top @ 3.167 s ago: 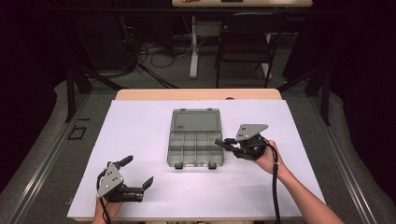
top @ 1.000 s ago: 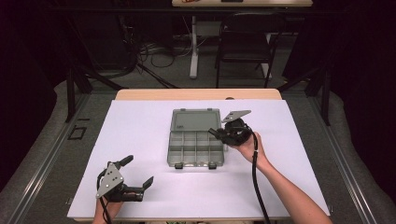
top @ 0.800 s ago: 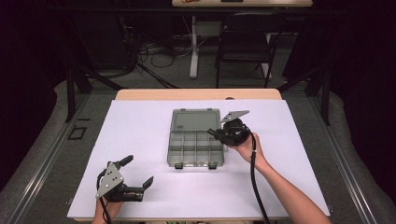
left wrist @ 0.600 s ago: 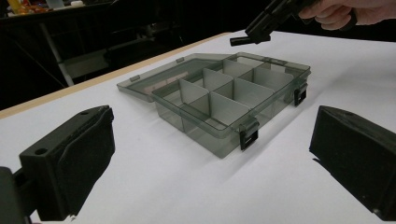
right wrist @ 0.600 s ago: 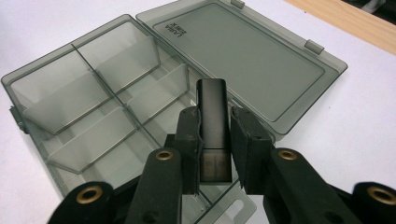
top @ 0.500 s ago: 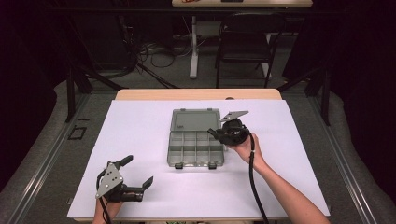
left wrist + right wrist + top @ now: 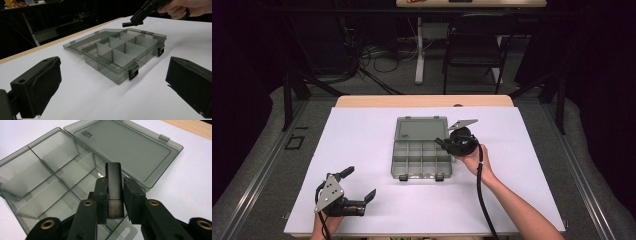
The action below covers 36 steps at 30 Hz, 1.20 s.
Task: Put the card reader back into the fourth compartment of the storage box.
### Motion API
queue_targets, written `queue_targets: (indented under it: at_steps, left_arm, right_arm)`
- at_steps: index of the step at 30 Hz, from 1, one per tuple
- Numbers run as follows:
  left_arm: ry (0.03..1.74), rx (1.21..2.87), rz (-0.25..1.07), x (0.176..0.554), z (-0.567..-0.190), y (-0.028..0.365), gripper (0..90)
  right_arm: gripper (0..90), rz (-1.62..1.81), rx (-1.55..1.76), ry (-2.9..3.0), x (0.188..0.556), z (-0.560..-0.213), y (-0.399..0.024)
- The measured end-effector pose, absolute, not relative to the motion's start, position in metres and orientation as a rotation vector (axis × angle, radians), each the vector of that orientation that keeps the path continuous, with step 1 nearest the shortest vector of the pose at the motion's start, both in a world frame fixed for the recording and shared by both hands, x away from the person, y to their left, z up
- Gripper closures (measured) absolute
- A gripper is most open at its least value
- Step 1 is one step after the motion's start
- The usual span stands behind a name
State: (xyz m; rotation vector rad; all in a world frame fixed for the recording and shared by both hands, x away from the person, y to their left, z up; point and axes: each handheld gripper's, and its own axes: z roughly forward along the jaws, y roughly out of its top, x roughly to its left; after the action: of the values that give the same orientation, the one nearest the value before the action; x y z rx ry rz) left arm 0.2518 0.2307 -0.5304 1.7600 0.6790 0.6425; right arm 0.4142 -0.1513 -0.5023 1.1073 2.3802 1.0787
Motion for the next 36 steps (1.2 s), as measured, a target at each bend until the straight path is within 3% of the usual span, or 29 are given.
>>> queue_targets:
  at_steps: [36]
  left_arm:
    - [0.675,1.755,0.634,0.251,-0.530,0.231,0.2]
  right_arm:
    - [72.9,0.987,1.195,2.381,0.418,-0.516,-0.143]
